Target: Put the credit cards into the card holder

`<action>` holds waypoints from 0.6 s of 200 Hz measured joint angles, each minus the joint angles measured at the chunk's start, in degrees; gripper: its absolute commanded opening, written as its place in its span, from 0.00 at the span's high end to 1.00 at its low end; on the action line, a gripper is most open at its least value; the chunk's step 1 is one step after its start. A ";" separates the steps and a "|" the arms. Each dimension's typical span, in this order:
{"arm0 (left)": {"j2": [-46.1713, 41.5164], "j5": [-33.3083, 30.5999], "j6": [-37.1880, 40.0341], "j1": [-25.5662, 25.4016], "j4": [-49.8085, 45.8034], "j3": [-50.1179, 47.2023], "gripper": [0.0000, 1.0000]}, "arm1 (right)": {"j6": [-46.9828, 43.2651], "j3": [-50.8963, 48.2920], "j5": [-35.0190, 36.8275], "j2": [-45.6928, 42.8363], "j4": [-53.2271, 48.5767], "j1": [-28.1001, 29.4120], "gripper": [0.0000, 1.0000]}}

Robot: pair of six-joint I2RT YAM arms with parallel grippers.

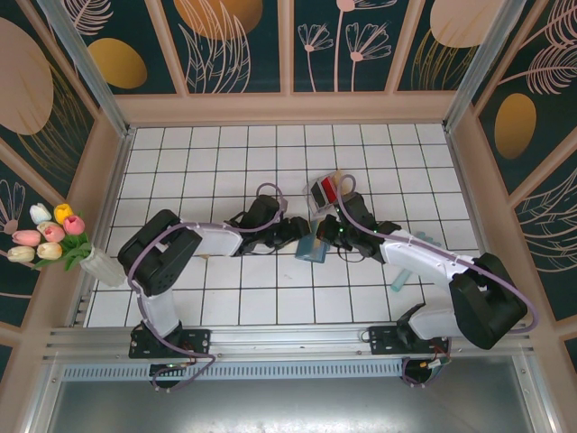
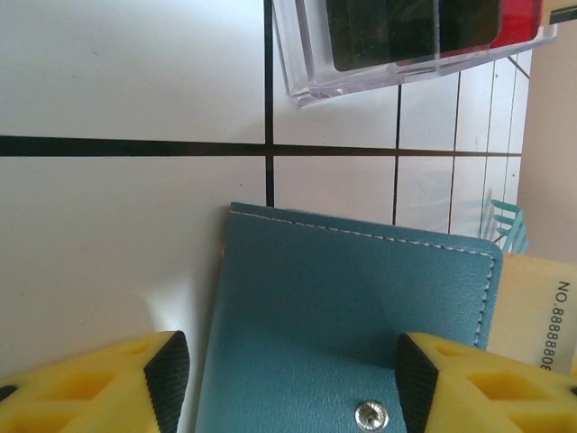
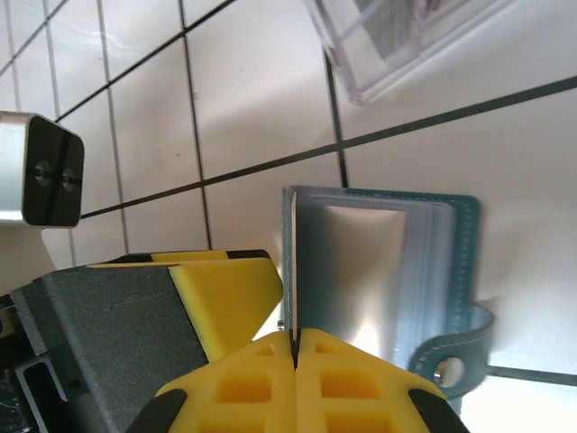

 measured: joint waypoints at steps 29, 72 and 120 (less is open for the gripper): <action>-2.12 -0.55 0.24 0.00 -0.37 -0.42 0.30 | 0.48 -0.35 -2.21 0.00 2.38 -0.57 1.00; -3.21 -0.55 1.07 0.00 -0.87 -0.68 0.26 | 1.77 -0.66 -4.63 0.50 4.26 -1.57 1.00; -3.50 -0.46 3.28 0.00 -3.04 -0.24 0.22 | 4.44 -3.54 -9.14 0.61 8.52 -4.17 1.00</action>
